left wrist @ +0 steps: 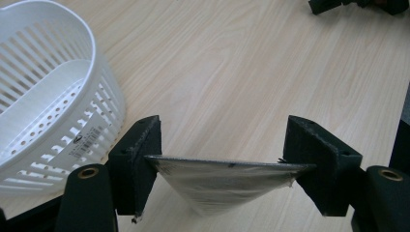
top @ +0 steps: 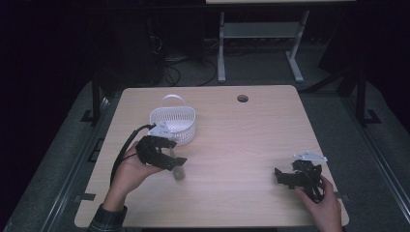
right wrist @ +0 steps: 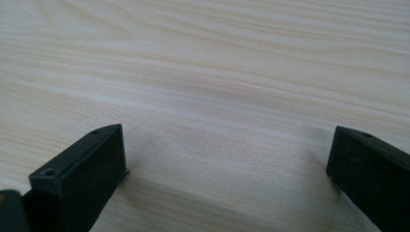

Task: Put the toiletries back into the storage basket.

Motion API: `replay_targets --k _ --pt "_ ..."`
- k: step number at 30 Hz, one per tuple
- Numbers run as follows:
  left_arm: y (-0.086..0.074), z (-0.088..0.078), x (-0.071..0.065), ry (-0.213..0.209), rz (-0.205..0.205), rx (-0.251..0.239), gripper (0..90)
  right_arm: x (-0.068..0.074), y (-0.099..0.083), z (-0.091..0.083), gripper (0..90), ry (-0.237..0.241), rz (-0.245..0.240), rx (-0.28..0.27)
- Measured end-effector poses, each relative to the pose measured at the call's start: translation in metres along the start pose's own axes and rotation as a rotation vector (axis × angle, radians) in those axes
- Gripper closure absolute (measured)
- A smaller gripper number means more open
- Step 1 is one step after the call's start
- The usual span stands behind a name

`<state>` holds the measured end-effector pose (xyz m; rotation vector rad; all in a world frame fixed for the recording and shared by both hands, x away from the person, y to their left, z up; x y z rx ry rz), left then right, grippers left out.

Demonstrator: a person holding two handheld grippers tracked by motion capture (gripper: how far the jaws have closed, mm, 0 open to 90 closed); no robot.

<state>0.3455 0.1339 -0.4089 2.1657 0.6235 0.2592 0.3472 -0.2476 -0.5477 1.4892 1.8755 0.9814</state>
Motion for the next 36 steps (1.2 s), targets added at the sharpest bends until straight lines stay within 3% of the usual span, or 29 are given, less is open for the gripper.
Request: replay_targets --k 36 --pt "-0.015 -0.031 0.038 0.108 -0.081 -0.013 29.7 0.0 0.0 0.0 0.0 -0.001 0.0 0.0"
Point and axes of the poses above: each handheld gripper's, and its own axes: z roughly forward along the jaws, y roughly out of its top, x roughly to its left, the point moved 9 cm from there along z, roughly forward along the jaws, and after that the axes turned 10 degrees about -x, right-handed, at the moved point
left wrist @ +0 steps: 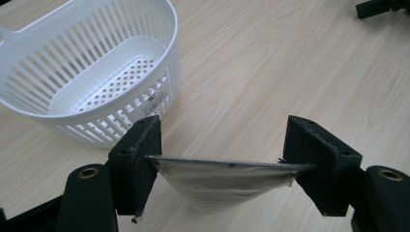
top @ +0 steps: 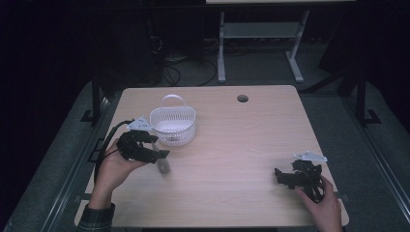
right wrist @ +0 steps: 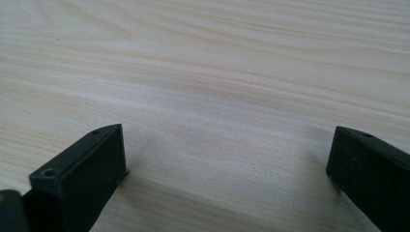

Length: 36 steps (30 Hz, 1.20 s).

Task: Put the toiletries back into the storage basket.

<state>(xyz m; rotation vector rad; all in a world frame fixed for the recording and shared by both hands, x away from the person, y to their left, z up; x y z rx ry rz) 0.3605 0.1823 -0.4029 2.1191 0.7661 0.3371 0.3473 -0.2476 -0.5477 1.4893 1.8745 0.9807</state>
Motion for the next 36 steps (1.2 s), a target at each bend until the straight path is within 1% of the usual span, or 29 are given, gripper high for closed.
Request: replay_targets --k 1,4,5,7,14,19,20,21,24,27,31,36 --pt "-0.001 -0.001 0.003 0.009 -0.005 -0.003 29.7 0.0 0.0 0.0 0.0 0.0 0.0 0.0" --pt "-0.001 -0.003 0.006 0.015 -0.009 -0.002 29.6 0.0 0.0 0.0 0.0 0.0 0.0 0.0" --pt "-0.002 -0.004 0.008 0.024 -0.02 -0.004 29.6 0.0 0.0 0.0 0.0 0.0 0.0 0.0" --pt "-0.002 -0.005 0.011 0.03 -0.018 -0.004 29.7 0.0 0.0 0.0 0.0 0.0 0.0 0.0" --pt "-0.001 -0.008 0.017 0.042 -0.023 -0.005 29.7 0.0 0.0 0.0 0.0 0.0 0.0 0.0" --pt "-0.005 -0.009 0.025 0.051 -0.037 -0.009 29.7 0.0 0.0 0.0 0.0 0.0 0.0 0.0" --pt "-0.005 -0.009 0.025 0.051 -0.037 -0.009 29.7 0.0 0.0 0.0 0.0 0.0 0.0 0.0" --pt "-0.006 -0.01 0.029 0.054 -0.041 -0.007 29.7 0.0 0.0 0.0 0.0 0.0 0.0 0.0" --pt "-0.007 -0.012 0.033 0.06 -0.042 -0.009 29.7 0.0 0.0 0.0 0.0 0.0 0.0 0.0" --pt "-0.005 -0.016 0.039 0.069 -0.05 -0.016 29.6 0.0 0.0 0.0 0.0 0.0 0.0 0.0" --pt "-0.003 -0.019 0.044 0.074 -0.049 -0.017 29.7 0.0 0.0 0.0 0.0 0.0 0.0 0.0" --pt "0.0 -0.02 0.047 0.083 -0.053 -0.016 29.6 0.0 0.0 0.0 0.0 0.001 0.0 0.0"
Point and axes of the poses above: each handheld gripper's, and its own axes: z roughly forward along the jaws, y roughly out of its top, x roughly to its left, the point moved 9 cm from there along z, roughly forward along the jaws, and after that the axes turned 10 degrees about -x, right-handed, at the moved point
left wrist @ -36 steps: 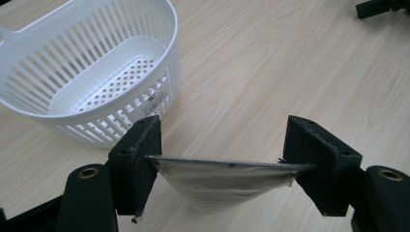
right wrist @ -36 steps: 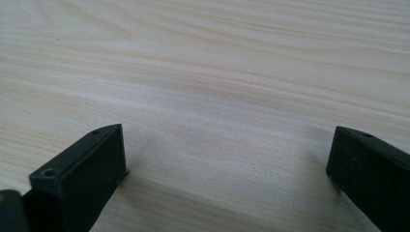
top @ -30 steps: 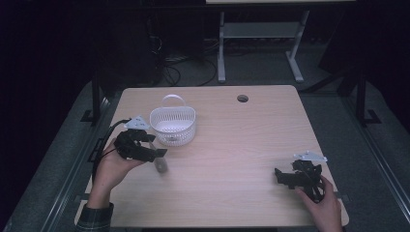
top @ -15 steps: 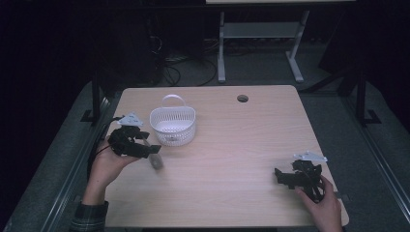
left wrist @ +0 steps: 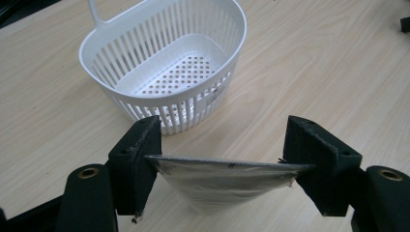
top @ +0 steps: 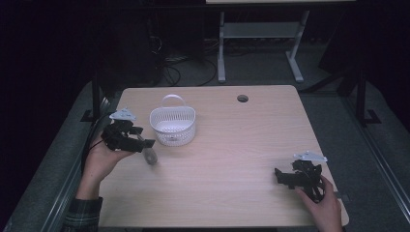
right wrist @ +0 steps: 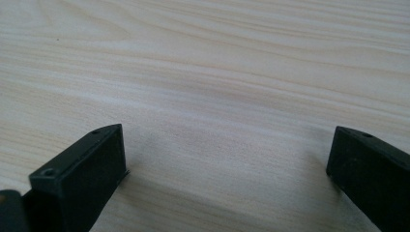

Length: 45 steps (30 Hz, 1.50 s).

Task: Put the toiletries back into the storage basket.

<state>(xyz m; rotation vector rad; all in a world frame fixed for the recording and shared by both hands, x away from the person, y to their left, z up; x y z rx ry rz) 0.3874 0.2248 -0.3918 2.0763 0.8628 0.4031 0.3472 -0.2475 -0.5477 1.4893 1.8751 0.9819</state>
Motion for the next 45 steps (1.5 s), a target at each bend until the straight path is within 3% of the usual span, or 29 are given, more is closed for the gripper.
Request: replay_targets --k 25,45 --pt "0.049 -0.018 0.012 0.007 0.02 -0.033 29.7 0.0 0.0 0.0 0.0 0.0 0.0 0.001" --pt "0.077 -0.016 0.012 0.008 0.044 -0.036 29.6 0.0 0.0 0.0 0.0 0.0 0.0 0.001"
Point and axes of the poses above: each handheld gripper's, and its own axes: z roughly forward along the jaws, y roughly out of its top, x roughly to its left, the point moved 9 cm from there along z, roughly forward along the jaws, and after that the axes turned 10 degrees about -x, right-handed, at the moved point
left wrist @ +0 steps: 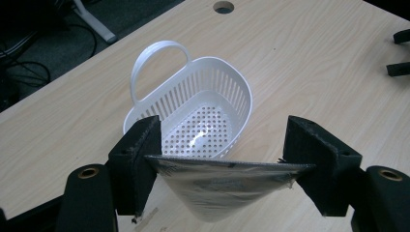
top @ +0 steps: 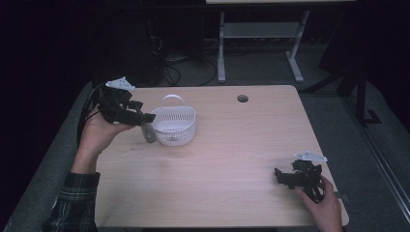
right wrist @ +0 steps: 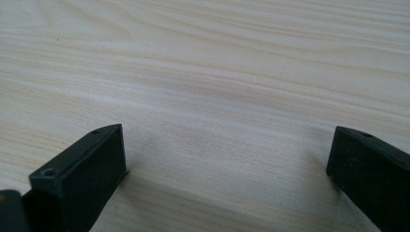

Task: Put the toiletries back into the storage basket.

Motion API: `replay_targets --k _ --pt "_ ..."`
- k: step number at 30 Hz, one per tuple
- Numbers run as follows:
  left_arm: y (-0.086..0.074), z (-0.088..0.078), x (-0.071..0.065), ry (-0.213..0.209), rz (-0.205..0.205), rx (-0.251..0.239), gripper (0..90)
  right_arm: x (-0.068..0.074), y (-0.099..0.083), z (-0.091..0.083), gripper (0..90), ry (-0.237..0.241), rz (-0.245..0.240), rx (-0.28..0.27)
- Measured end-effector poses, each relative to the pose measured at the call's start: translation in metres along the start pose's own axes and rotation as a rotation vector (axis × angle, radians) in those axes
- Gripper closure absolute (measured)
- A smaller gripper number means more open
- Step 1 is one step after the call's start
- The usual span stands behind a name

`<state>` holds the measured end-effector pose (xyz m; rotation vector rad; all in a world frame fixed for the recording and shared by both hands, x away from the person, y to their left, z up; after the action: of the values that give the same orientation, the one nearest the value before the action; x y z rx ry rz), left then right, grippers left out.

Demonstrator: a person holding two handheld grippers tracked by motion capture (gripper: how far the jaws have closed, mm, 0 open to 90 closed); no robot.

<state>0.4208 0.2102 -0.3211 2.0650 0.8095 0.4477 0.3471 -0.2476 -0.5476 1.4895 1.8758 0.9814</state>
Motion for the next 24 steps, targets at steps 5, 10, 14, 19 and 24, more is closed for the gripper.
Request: replay_targets --k 5,10,14,19,24 --pt "0.005 0.001 -0.001 -0.003 0.0 -0.002 29.6 0.0 0.0 0.0 0.0 -0.001 0.0 -0.001" --pt "0.015 0.004 -0.001 -0.006 0.007 -0.009 29.7 0.0 0.0 0.0 0.0 0.0 -0.001 0.0" --pt "0.02 0.005 -0.002 -0.011 0.008 -0.014 29.7 0.0 0.0 0.0 0.0 -0.001 0.0 -0.001" --pt "0.024 0.007 -0.002 -0.011 0.009 -0.016 29.7 0.0 0.0 0.0 0.0 -0.001 0.0 -0.001" --pt "0.028 0.013 0.0 -0.014 0.004 -0.017 29.7 0.0 0.0 0.0 0.0 0.0 0.0 0.0"
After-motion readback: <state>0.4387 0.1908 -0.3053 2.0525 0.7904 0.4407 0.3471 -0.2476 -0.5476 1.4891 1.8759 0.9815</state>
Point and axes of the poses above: each handheld gripper's, and its own axes: z roughly forward along the jaws, y roughly out of its top, x roughly to its left, the point moved 9 cm from there along z, roughly forward along the jaws, and after that the axes turned 10 degrees about -x, right-handed, at the moved point
